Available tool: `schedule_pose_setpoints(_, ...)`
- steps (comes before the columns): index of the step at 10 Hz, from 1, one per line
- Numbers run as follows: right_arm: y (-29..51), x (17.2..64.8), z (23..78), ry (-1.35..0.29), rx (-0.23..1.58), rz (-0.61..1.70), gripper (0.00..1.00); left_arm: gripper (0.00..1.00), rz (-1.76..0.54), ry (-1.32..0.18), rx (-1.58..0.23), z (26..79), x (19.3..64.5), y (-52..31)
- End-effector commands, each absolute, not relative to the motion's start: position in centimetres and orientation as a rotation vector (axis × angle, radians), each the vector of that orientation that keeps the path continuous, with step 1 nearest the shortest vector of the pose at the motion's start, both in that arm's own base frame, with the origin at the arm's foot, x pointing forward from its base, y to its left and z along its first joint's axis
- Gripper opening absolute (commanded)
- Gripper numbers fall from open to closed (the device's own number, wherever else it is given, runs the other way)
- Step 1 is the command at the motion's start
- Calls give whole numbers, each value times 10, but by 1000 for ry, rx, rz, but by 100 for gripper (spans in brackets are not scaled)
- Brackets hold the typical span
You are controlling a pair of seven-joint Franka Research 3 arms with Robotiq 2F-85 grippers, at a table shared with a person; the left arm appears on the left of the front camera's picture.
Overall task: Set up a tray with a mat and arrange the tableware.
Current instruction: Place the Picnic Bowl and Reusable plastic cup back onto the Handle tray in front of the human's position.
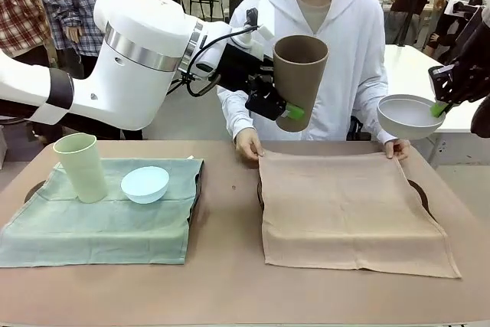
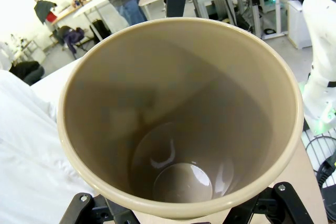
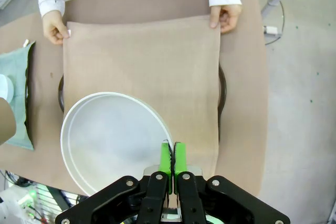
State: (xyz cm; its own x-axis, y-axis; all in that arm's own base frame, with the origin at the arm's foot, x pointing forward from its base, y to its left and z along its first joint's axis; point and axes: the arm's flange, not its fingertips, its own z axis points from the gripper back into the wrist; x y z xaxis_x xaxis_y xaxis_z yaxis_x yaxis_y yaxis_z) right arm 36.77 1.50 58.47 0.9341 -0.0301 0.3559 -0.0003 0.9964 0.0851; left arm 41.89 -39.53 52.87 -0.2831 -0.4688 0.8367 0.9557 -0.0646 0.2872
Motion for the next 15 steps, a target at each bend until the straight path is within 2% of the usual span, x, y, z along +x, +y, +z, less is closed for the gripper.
schedule_pose_setpoints(1,15,368,583,-363,81,-16,0,0,-1617,-1044,-672,533,420,-396)
schedule_pose_setpoints(7,15,368,583,-363,81,-16,0,0,-1617,-1044,-672,533,420,-396)
schedule_pose_setpoints(8,15,368,585,-365,84,-15,3,83,-1608,-1036,-670,529,419,-395)
schedule_pose_setpoints(11,15,400,535,-333,39,-18,3,83,-1635,-1003,-775,459,452,-396)
schedule_pose_setpoints(15,28,431,467,-294,23,-8,3,83,-1610,-1029,-805,386,477,-412)
